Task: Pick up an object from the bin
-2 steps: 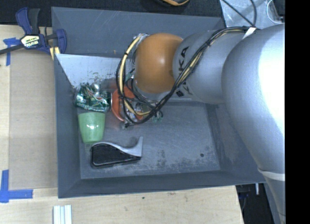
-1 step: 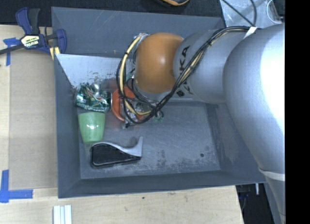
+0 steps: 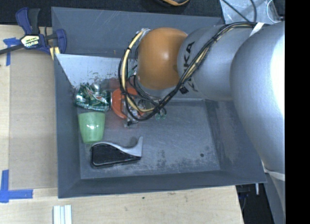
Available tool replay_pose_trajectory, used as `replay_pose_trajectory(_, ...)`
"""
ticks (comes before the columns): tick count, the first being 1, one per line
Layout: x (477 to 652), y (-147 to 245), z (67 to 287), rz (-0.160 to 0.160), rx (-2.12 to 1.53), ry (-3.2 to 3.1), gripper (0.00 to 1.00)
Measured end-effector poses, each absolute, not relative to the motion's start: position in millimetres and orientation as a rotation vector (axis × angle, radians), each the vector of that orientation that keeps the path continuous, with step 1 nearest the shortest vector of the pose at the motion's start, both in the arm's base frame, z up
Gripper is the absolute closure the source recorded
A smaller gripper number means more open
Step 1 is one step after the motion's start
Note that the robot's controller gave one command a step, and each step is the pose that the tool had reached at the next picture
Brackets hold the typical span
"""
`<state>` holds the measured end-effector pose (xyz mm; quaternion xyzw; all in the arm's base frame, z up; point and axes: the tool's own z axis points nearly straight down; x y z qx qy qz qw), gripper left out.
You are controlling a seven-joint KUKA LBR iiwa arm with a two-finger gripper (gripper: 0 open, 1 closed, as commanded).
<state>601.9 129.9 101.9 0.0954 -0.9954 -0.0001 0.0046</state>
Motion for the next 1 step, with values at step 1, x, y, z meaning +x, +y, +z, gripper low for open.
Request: replay_pose_trajectory(1,604.2,130.3,123.6,-0.001,0.3,-3.126,1.0)
